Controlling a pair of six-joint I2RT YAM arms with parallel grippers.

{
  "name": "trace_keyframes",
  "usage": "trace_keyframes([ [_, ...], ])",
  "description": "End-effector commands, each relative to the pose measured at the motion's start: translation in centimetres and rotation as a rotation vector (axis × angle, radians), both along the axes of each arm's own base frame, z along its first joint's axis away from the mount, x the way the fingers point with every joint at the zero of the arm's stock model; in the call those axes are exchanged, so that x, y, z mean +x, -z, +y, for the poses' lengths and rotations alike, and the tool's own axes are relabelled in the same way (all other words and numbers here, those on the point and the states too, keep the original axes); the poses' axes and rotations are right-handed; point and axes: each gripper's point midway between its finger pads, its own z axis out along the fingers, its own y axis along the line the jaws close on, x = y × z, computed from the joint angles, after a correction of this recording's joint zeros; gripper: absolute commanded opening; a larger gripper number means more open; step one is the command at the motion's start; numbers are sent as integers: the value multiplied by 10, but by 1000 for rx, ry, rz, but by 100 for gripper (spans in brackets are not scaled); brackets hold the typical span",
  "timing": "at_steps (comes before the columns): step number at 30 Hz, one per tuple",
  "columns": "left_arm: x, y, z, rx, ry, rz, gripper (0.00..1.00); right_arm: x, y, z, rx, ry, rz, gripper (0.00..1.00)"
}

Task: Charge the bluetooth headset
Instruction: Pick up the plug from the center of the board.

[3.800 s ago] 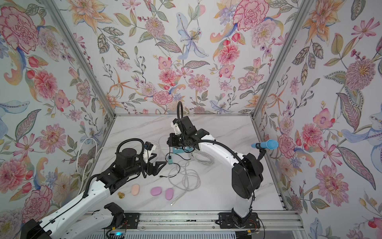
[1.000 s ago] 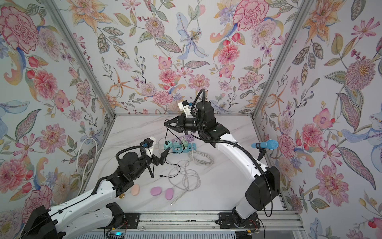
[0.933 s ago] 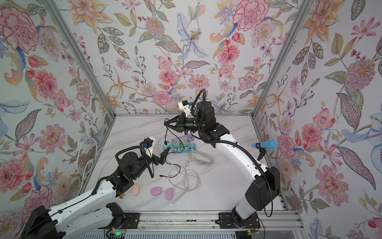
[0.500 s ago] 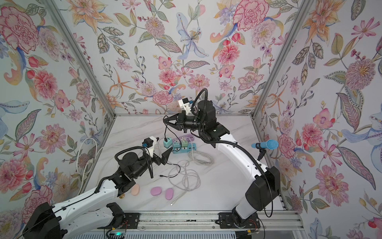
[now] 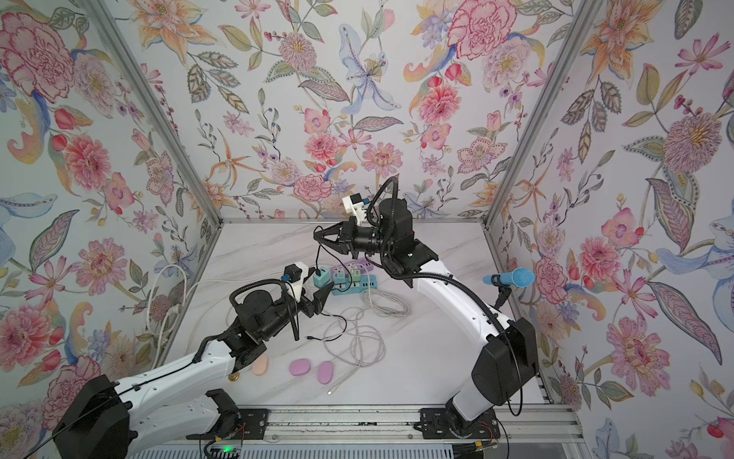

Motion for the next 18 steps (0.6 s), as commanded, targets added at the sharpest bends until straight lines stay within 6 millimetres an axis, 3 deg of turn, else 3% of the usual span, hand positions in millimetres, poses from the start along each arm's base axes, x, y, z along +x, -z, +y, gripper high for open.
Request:
trace_keyframes([
  [1,0,-21,0,-41,-4,-38,45,-8,-28,-8,66,-3,-50,0],
  [2,0,-20,1,-43,-6,-35,34,-7,-28,-9,67,-1,-51,0],
  [4,0,-20,1,-45,-9,-33,23,-6,-29,-9,70,-2,-52,0],
  [9,2,-18,2,-37,-15,-29,11,-6,-33,-11,75,-6,-60,0],
  [12,3,-19,3,-32,-24,-32,7,-8,-24,-11,26,-10,-68,0],
  [18,6,-24,4,-4,-20,-28,0,-13,24,-23,-251,39,-138,35],
])
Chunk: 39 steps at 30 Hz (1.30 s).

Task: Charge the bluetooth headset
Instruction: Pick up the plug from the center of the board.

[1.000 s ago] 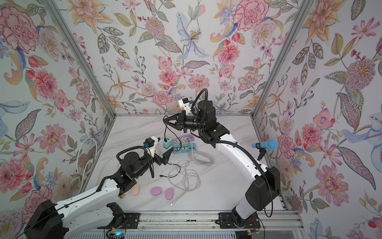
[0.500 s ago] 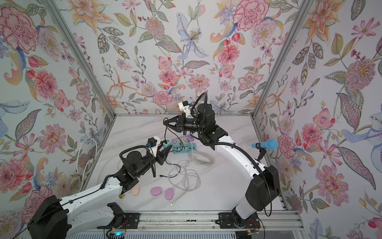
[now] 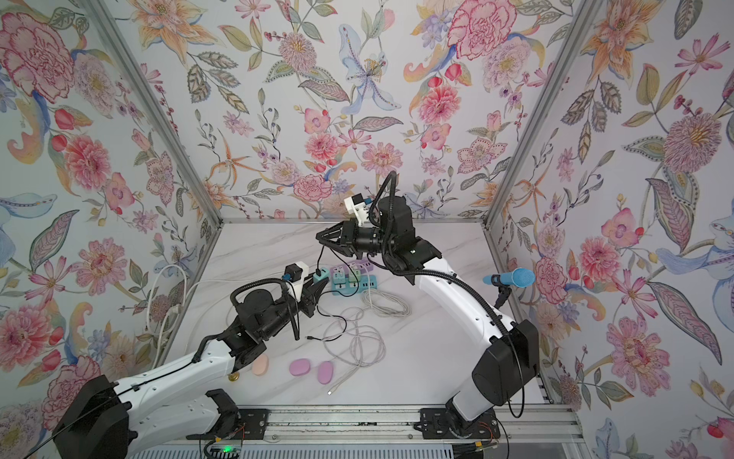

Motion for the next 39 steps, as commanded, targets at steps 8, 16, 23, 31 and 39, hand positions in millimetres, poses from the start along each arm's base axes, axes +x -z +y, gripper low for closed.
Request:
trace_keyframes([
  [8,2,-29,3,25,7,-33,0,-32,56,-16,-393,-9,-178,50],
  [16,-1,-35,3,52,22,-34,0,-35,83,-6,-611,-26,-287,56],
  [23,-10,-38,-1,53,72,-38,0,-25,89,-3,-732,-25,-364,62],
  [31,-16,-39,-3,81,106,-46,0,-26,101,2,-859,-111,-430,61],
  [39,-14,-35,-5,145,112,-68,0,-46,109,12,-862,-233,-389,60],
])
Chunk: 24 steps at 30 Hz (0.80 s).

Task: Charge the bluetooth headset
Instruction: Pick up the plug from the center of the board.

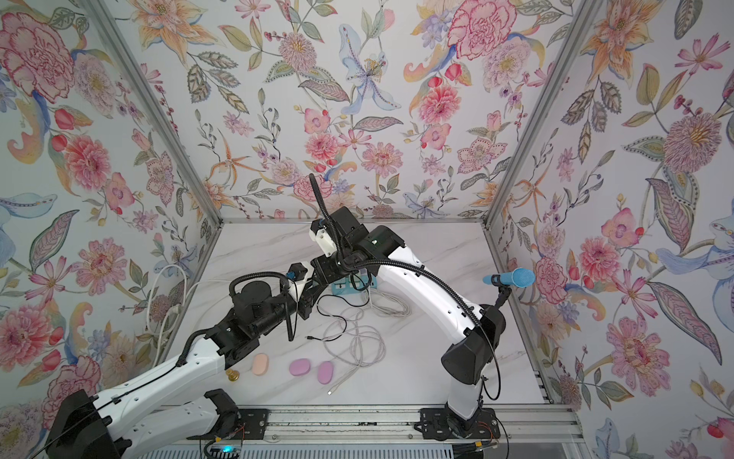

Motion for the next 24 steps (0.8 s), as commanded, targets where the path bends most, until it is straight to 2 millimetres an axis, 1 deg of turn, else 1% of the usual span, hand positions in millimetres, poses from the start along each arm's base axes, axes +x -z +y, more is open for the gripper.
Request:
trace_keyframes([
  [1,1,-34,-3,-12,29,-101,0,-21,13,-1,-55,-74,65,60],
  [5,3,-34,-3,-5,31,-108,0,-27,15,-4,-46,-75,103,59],
  [8,3,-34,-4,-8,40,-102,0,-31,10,-4,-26,-75,116,59],
  [10,2,-33,-7,-8,57,-98,0,-31,7,-3,-20,-78,109,59],
  [13,1,-34,-10,-9,75,-93,0,-29,12,4,-29,-89,108,58],
  [16,2,-38,-9,-8,71,-106,0,-31,23,12,-38,-98,141,48],
  [19,1,-41,-7,-12,62,-119,0,-32,31,13,-45,-89,171,34],
  [23,2,-42,-5,-17,54,-119,0,-31,27,10,-29,-74,184,18],
  [24,3,-42,-4,-21,50,-117,0,-30,26,8,-29,-66,181,11],
])
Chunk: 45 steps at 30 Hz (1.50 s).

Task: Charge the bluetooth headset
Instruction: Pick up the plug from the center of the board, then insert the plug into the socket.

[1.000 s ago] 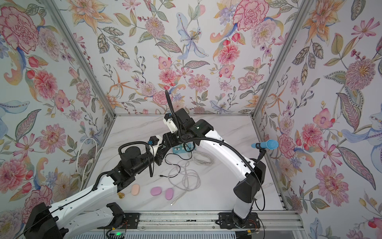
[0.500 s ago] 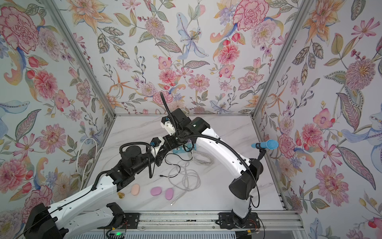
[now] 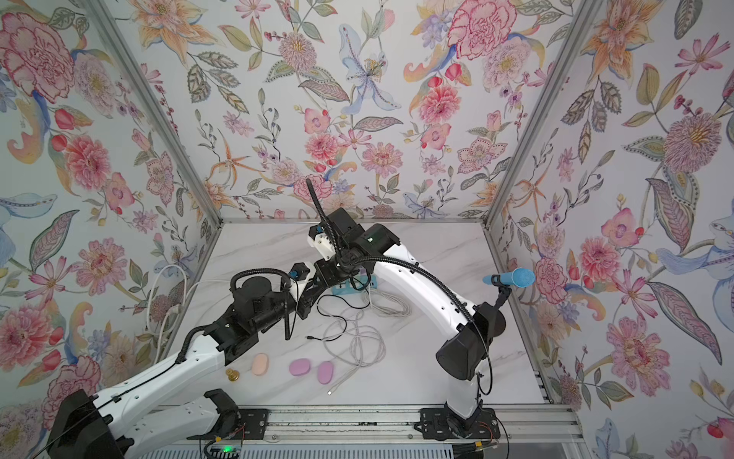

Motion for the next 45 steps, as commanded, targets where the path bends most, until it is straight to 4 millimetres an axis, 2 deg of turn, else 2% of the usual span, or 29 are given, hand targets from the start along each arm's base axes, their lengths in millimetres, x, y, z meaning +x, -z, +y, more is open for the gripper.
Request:
trace_keyframes([
  [1,5,-46,-1,-69,-8,-122,9,-18,12,4,-11,-10,100,6],
  [2,6,-46,0,-75,-17,-117,31,-15,11,1,-11,6,101,0],
  [3,7,-46,1,-81,-23,-115,52,-10,12,-3,-12,29,107,0],
  [6,8,-50,3,-108,-29,-107,78,2,8,-16,10,74,125,0],
  [8,9,-52,5,-123,-40,-102,90,6,4,-27,16,100,122,0],
  [11,12,-50,10,-132,-57,-90,91,6,9,-54,-6,145,131,0],
  [16,29,-41,25,-144,-132,-31,91,5,41,-118,-133,272,142,0],
  [19,39,-36,31,-160,-155,4,90,26,46,-163,-188,415,102,0],
  [21,44,-33,30,-167,-156,20,89,42,38,-177,-146,492,79,0],
  [26,50,-30,23,-192,-142,49,88,94,10,-186,93,658,-2,0],
  [29,51,-28,23,-201,-146,56,87,125,-2,-177,244,714,-32,0],
  [31,52,-28,24,-200,-153,53,87,147,-3,-173,260,727,-70,0],
  [36,51,-29,31,-191,-186,41,87,188,29,-168,142,726,-113,0],
  [40,54,-24,37,-172,-225,46,87,215,52,-163,38,719,-171,0],
  [45,61,-19,39,-154,-255,62,87,242,71,-126,-28,626,-236,0],
])
